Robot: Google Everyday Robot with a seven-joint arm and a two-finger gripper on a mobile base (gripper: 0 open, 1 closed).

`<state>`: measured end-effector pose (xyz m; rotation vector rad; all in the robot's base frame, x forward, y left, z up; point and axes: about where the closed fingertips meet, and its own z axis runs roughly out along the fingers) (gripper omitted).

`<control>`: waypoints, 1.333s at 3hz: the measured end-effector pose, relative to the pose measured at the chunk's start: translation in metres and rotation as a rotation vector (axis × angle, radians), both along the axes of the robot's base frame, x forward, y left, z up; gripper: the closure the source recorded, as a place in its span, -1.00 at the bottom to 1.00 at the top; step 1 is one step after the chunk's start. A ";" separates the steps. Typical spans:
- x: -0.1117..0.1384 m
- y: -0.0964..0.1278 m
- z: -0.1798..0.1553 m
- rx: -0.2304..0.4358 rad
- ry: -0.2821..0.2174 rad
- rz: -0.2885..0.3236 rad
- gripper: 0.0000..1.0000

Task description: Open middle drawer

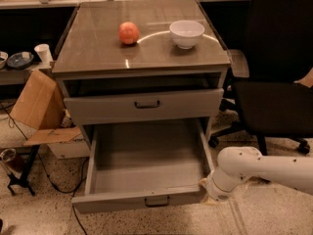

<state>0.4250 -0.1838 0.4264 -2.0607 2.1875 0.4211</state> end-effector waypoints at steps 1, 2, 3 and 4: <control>0.001 0.001 0.004 0.000 0.000 0.000 0.12; 0.001 0.001 0.005 0.000 0.000 0.000 -0.26; -0.008 -0.005 0.002 0.001 0.008 0.010 -0.87; -0.015 -0.008 0.001 0.003 0.010 0.018 -1.00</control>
Offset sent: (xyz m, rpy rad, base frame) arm -0.0294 -0.0204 -0.0096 -0.0010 0.0288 0.0301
